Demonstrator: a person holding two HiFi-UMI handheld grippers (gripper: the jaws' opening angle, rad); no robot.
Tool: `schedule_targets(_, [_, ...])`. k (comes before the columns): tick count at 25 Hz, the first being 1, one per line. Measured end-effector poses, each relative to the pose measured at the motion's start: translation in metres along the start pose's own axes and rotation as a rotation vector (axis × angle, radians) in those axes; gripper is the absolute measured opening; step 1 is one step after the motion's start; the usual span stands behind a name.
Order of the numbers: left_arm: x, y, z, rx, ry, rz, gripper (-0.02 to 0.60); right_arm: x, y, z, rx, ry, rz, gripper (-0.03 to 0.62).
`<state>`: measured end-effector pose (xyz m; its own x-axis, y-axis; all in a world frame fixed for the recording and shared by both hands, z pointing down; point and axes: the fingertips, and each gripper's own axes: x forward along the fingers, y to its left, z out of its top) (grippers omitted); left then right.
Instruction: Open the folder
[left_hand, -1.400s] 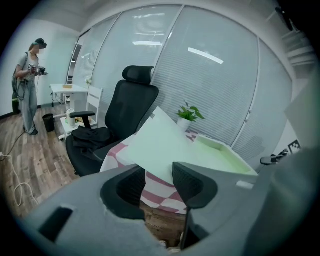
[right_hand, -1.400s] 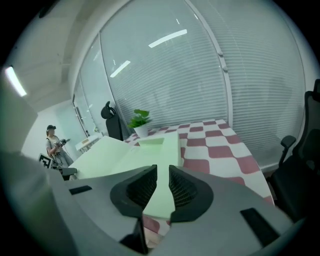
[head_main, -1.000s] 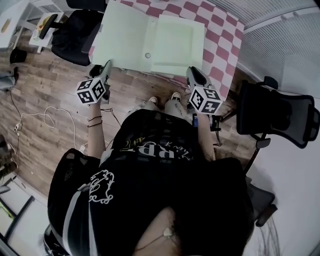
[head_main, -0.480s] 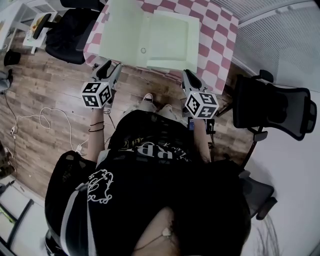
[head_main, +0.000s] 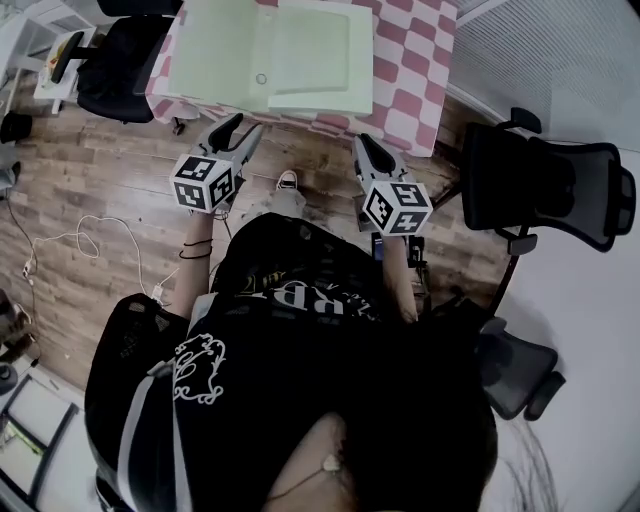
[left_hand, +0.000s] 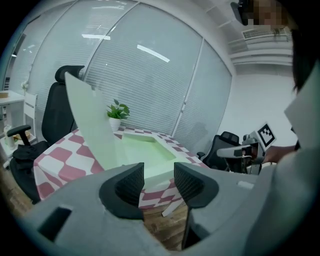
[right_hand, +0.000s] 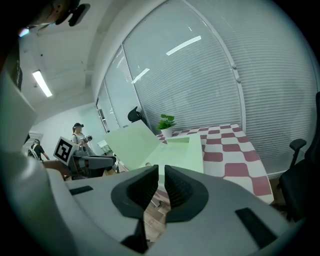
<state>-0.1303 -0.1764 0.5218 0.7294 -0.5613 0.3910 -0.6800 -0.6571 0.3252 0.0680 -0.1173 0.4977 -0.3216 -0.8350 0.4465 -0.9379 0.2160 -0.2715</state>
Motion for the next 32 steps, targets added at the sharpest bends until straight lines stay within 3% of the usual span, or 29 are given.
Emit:
schedule_targets(9, [-0.008, -0.114, -0.007, 0.053, -0.037, -0.068, 0.183, -0.080, -0.004, -0.027, -0.055, -0.022, 0.061, 0.040])
schedule_targets(16, [-0.045, -0.199, -0.048, 0.055, -0.043, -0.080, 0.183, -0.145, 0.014, -0.058, -0.097, -0.036, 0.128, 0.038])
schedule_targets(22, [-0.070, -0.253, -0.081, 0.068, -0.033, -0.077, 0.183, -0.196, 0.024, -0.081, -0.132, -0.056, 0.161, 0.038])
schedule_targets(32, [-0.106, -0.317, -0.070, 0.141, -0.113, -0.096, 0.183, -0.242, 0.048, -0.091, -0.160, -0.112, 0.220, 0.038])
